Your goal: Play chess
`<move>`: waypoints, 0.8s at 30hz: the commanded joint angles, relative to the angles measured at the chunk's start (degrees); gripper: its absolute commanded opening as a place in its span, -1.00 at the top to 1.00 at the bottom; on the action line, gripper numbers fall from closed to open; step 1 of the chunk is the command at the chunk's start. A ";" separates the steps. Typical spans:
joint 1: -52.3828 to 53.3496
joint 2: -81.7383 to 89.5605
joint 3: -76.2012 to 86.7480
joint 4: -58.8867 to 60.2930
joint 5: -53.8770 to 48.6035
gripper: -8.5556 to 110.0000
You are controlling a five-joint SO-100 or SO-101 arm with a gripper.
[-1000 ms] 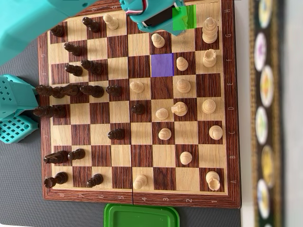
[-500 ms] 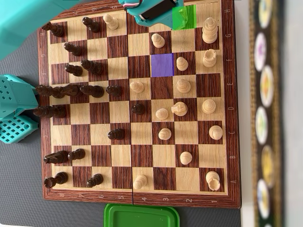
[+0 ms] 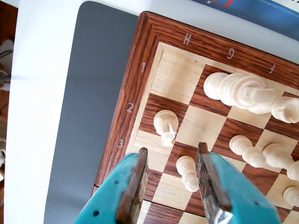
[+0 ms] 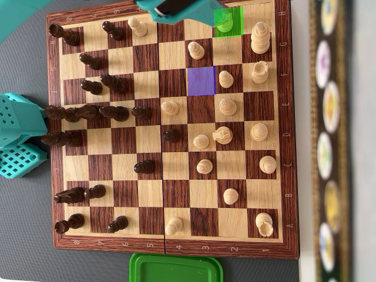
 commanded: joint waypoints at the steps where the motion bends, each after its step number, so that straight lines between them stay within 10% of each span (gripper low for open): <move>1: 0.88 6.59 1.67 -0.09 -0.26 0.59; 24: 14.85 46.32 31.38 -0.53 0.26 0.59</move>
